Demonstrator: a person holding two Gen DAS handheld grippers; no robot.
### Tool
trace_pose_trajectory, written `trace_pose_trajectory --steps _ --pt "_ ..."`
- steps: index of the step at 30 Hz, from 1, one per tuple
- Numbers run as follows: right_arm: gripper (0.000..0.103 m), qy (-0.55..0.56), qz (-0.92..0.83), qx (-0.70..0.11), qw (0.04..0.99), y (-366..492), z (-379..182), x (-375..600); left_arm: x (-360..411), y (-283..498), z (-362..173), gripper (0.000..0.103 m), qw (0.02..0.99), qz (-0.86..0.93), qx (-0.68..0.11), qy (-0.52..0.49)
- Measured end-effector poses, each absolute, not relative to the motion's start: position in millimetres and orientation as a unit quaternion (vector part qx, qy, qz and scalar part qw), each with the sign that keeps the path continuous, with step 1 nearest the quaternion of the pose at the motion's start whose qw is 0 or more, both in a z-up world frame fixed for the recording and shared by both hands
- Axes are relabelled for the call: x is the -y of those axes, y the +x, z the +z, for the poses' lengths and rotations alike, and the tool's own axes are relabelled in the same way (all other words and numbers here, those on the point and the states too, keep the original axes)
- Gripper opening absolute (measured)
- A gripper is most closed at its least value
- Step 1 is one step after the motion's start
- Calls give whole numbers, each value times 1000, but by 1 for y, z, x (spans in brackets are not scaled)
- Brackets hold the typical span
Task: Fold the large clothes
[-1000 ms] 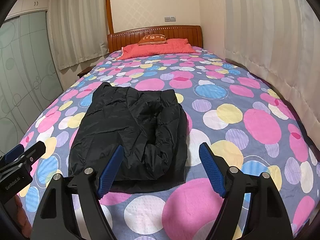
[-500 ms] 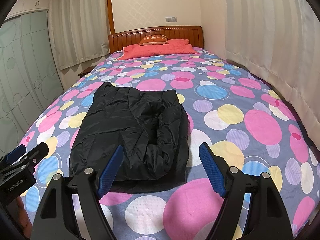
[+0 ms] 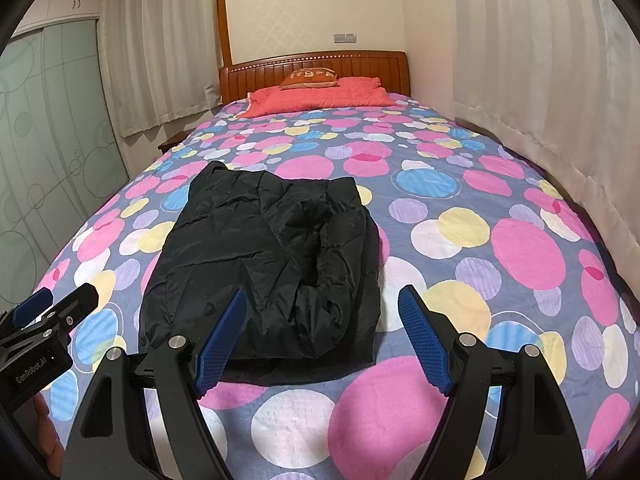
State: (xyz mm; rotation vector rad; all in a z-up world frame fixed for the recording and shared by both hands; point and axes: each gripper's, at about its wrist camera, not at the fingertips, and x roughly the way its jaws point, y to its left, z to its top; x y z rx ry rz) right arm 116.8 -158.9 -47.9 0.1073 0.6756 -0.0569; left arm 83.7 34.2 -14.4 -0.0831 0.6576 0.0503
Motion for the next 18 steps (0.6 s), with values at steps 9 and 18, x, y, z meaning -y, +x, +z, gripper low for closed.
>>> trace_pose_trajectory --steps 9,18 --pt "77 52 -28 -331 942 116 -48 156 -31 80 -16 96 948 26 -315 -34" --pt "77 52 -29 -332 941 116 -49 155 -36 83 -19 96 946 20 -320 -41"
